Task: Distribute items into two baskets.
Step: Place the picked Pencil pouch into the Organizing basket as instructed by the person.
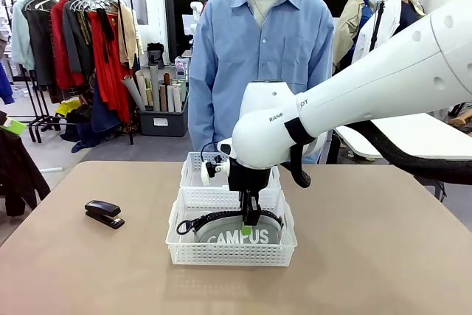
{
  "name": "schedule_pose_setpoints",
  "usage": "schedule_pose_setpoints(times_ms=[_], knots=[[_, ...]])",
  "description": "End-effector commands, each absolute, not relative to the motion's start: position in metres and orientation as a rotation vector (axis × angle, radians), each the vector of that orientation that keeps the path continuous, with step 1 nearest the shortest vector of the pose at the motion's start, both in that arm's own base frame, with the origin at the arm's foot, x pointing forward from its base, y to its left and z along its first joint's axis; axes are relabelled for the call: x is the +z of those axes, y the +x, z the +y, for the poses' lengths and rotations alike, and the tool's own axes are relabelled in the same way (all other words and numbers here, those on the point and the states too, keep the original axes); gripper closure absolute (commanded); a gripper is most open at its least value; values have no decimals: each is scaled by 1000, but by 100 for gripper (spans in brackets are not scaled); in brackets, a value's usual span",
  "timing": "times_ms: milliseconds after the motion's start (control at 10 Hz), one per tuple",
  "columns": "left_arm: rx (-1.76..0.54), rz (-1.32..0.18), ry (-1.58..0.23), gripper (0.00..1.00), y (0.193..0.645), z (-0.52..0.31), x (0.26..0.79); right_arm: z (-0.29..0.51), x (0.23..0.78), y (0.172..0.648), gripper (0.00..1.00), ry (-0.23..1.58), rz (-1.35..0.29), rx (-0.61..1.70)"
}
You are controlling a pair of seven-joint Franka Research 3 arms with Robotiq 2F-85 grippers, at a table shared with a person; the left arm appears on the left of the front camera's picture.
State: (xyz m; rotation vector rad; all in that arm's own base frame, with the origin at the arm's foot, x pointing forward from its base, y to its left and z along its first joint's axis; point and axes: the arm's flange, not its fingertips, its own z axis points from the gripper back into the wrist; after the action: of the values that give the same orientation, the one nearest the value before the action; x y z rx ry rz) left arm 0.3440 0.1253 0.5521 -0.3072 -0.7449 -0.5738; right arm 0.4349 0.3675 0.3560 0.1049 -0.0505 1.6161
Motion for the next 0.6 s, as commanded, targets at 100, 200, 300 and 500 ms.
schedule_pose_setpoints(times_ms=[100, 200, 300, 500], knots=[[-591, -756, -321, 0, 344, 126, 553, 360, 387, 424, 0, 41, -77, 1647], [-591, -756, -321, 0, 344, 126, 553, 358, 393, 423, 0, 47, -64, 1644], [-591, -756, -321, 0, 344, 126, 553, 356, 397, 422, 0, 75, -64, 1640], [-591, -756, -321, 0, 344, 126, 553, 352, 408, 417, 0, 59, -70, 1609]])
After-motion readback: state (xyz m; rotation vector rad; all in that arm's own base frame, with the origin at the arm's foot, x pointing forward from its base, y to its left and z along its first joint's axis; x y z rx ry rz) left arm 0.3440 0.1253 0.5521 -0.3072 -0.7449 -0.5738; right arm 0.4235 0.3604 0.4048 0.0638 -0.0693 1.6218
